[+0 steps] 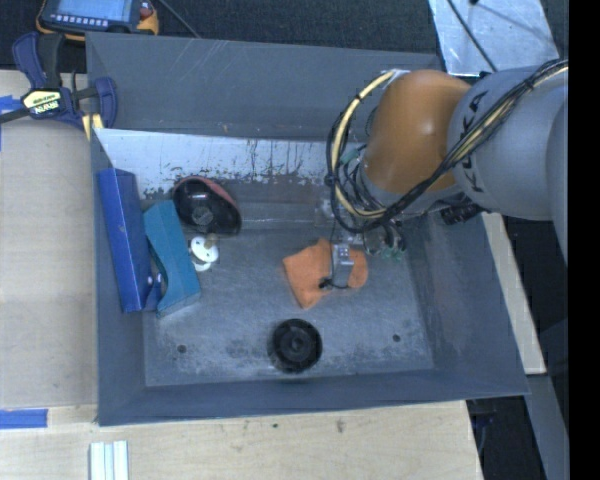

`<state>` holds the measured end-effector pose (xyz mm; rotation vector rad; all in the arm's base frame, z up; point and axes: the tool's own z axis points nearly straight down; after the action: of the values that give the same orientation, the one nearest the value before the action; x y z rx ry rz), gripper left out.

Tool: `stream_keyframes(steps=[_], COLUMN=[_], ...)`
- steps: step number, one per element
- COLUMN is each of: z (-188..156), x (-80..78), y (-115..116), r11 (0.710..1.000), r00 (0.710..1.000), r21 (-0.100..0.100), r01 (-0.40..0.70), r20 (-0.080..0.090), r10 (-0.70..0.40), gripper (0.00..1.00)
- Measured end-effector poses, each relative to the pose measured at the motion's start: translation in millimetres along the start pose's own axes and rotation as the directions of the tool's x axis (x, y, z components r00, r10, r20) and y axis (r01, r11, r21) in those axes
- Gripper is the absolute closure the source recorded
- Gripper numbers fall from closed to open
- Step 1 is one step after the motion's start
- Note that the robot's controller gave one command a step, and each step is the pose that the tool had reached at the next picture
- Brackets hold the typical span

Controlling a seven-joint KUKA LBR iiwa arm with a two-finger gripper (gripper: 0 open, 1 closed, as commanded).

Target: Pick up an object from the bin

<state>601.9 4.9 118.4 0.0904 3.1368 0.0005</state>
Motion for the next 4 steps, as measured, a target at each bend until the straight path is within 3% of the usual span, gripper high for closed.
stream_keyframes(steps=[1,2,4], z=[50.7,46.3,42.1], x=[-7.5,-6.8,-5.6], y=[-17.7,-9.9,-10.0], r11=[0.998,0.997,0.997], r00=[0.998,0.997,0.997], r21=[0.0,0.0,0.0], r01=[-0.061,0.073,0.072], r20=[-0.004,0.0,-0.002], r10=[0.061,-0.073,-0.072], gripper=[0.0,1.0,1.0])
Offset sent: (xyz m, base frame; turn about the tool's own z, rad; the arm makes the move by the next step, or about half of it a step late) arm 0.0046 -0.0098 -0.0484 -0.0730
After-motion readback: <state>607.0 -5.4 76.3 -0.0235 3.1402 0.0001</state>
